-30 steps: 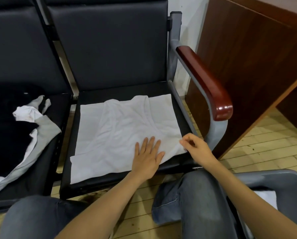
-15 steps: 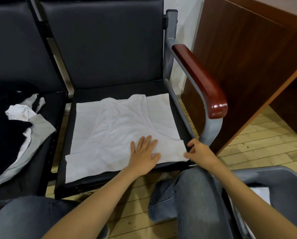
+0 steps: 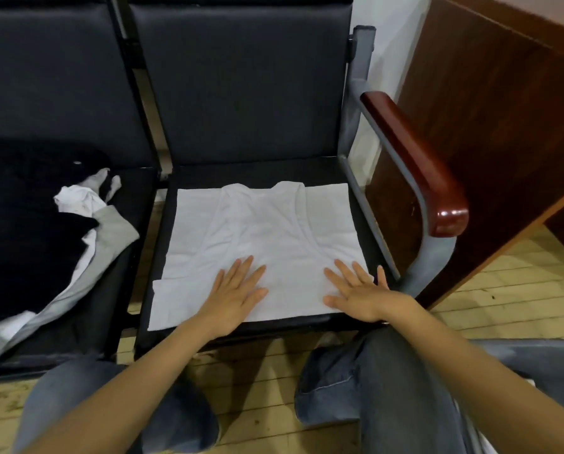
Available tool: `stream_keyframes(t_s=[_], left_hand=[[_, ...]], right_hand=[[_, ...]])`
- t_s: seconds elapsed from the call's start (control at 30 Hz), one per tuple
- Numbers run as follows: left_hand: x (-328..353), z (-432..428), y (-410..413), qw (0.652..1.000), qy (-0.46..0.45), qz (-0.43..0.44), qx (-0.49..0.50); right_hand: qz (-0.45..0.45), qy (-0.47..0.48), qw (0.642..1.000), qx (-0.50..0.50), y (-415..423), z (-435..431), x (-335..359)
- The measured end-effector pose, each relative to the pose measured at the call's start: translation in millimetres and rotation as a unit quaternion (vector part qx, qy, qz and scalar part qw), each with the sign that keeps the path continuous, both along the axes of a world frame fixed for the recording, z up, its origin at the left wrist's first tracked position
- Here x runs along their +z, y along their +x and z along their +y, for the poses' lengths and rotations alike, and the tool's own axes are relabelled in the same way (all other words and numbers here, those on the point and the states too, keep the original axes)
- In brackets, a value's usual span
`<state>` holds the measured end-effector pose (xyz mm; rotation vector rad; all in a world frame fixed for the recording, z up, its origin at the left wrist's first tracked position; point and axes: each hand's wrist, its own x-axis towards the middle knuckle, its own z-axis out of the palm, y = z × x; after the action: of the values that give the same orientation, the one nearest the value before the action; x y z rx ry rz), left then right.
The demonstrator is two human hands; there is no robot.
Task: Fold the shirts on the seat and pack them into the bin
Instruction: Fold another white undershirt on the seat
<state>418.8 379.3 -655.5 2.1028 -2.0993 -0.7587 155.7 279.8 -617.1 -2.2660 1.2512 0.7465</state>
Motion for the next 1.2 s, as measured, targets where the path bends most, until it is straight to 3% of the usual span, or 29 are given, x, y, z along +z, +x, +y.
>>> stream_keyframes(t_s=[0.1, 0.17, 0.23, 0.33, 0.5, 0.6, 0.73, 0.8, 0.87, 0.97, 1.07, 1.2], left_hand=[[8.3, 10.8, 40.2, 0.988, -0.107, 0.008, 0.112], [14.0, 20.1, 66.6, 0.964, -0.146, 0.004, 0.221], [21.5, 29.7, 85.9, 0.944, -0.108, 0.016, 0.311], [27.8, 35.1, 98.1, 0.929, 0.009, -0.021, 0.369], [22.2, 22.6, 104.5, 0.931, 0.115, -0.079, 0.339], [22.6, 22.9, 110.5, 0.94, 0.118, -0.053, 0.315], [32.0, 25.0, 110.8, 0.923, 0.085, 0.126, 0.355], [38.2, 24.1, 108.9, 0.9, 0.051, 0.218, 0.373], [41.6, 20.6, 101.9, 0.884, -0.011, 0.273, 0.379], [44.9, 11.9, 76.6, 0.901, -0.102, 0.253, 0.339], [40.3, -0.7, 37.5, 0.926, -0.125, 0.234, 0.27], [25.3, -14.4, -7.0, 0.964, -0.101, 0.157, 0.187]], right_hand=[[-0.014, -0.073, 0.997, 0.006, 45.0, -2.3, 18.9], [-0.129, -0.112, 0.985, 0.015, 89.9, -1.4, 23.2], [-0.251, -0.076, 0.965, 0.004, 143.3, -1.5, 19.7], [-0.332, -0.057, 0.941, -0.011, 224.6, -12.4, 6.4], [-0.369, -0.114, 0.92, -0.07, 334.4, -42.6, -11.5], [-0.289, -0.16, 0.938, -0.106, 371.0, -56.6, -26.0], [-0.237, -0.225, 0.941, -0.093, 387.3, -71.0, -42.1], [-0.26, -0.195, 0.94, -0.1, 387.8, -77.8, -41.3], [-0.33, -0.125, 0.916, -0.188, 379.7, -89.5, -28.7], [-0.411, -0.042, 0.854, -0.317, 345.2, -114.9, -5.6], [-0.438, -0.019, 0.809, -0.392, 295.1, -143.5, 0.2], [-0.396, -0.028, 0.818, -0.416, 242.8, -165.8, -13.5]])
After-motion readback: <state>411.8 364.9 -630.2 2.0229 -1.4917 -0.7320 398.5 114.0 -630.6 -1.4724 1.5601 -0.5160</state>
